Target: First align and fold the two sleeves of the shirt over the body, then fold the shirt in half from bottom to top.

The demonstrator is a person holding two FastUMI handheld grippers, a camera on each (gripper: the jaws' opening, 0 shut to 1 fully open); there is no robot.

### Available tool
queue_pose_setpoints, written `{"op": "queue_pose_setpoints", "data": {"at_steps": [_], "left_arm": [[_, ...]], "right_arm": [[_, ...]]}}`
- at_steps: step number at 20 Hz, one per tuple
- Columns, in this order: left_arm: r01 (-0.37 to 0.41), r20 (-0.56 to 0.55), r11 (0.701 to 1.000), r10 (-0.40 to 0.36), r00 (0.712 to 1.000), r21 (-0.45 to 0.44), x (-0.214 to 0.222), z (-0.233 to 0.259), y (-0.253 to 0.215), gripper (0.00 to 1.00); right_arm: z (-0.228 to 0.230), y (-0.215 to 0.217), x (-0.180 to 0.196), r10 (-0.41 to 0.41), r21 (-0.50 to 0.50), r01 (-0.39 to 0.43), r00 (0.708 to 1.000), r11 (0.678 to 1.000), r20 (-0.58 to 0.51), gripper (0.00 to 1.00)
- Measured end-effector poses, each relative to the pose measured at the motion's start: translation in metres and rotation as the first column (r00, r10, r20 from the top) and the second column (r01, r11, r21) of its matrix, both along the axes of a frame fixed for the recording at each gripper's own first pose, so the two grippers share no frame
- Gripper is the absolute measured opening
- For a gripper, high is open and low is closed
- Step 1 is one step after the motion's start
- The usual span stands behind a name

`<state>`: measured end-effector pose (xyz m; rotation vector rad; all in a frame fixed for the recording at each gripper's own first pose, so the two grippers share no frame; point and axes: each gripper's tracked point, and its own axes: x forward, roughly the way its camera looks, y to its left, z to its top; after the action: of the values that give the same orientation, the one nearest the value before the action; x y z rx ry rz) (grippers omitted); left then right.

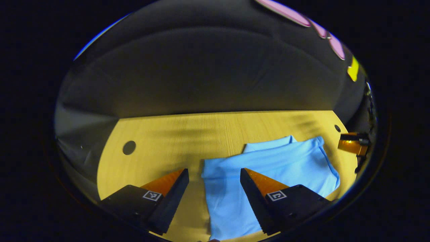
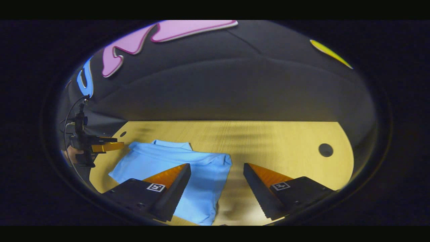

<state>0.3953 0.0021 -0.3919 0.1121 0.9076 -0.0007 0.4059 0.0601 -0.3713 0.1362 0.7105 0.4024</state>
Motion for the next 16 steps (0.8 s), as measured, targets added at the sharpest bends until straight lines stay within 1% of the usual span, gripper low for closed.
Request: {"op": "queue_pose_setpoints", "data": {"at_steps": [2, 4, 5, 7, 10, 12, 13, 14, 15, 16], "left_arm": [[0.031, 0.079, 0.999, -0.033, 0.996, 0.023, -0.027, 0.047, -0.001, 0.98], [0.046, 0.184, 0.999, -0.048, 0.982, 0.017, -0.057, 0.101, -0.010, 0.98], [0.049, 0.241, 0.999, -0.051, 0.969, 0.014, -0.072, 0.128, -0.016, 0.98], [0.057, 0.362, 0.998, -0.059, 0.930, 0.015, -0.107, 0.184, -0.024, 0.98], [0.060, 0.524, 0.998, -0.044, 0.851, -0.013, -0.182, 0.275, -0.041, 0.98], [0.049, 0.591, 0.998, -0.018, 0.806, -0.036, -0.244, 0.317, -0.052, 0.97], [0.054, 0.618, 0.997, -0.011, 0.786, -0.051, -0.268, 0.332, -0.059, 0.98], [0.069, 0.648, 0.996, -0.011, 0.762, -0.064, -0.289, 0.347, -0.066, 0.97], [0.083, 0.674, 0.993, -0.008, 0.738, -0.079, -0.312, 0.361, -0.074, 0.98], [0.086, 0.694, 0.992, 0.002, 0.720, -0.093, -0.330, 0.372, -0.077, 0.97]], "right_arm": [[0.055, -0.016, -0.027, -0.011, -0.049, 0.016, 0.993, 0.999, 0.115, 0.98], [0.112, -0.023, -0.057, -0.029, -0.078, 0.049, 0.971, 0.996, 0.237, 0.98], [0.142, -0.026, -0.075, -0.045, -0.078, 0.071, 0.955, 0.994, 0.294, 0.98], [0.194, -0.029, -0.117, -0.084, -0.065, 0.119, 0.913, 0.991, 0.400, 0.98], [0.283, -0.029, -0.192, -0.148, -0.034, 0.199, 0.823, 0.979, 0.548, 0.98], [0.326, -0.025, -0.253, -0.186, 0.000, 0.232, 0.779, 0.973, 0.598, 0.97], [0.350, -0.026, -0.286, -0.204, 0.021, 0.247, 0.746, 0.969, 0.634, 0.97], [0.367, -0.027, -0.307, -0.217, 0.033, 0.260, 0.720, 0.965, 0.660, 0.96], [0.382, -0.028, -0.328, -0.232, 0.047, 0.275, 0.694, 0.960, 0.681, 0.97], [0.397, -0.024, -0.347, -0.238, 0.056, 0.278, 0.680, 0.959, 0.694, 0.97]]}}
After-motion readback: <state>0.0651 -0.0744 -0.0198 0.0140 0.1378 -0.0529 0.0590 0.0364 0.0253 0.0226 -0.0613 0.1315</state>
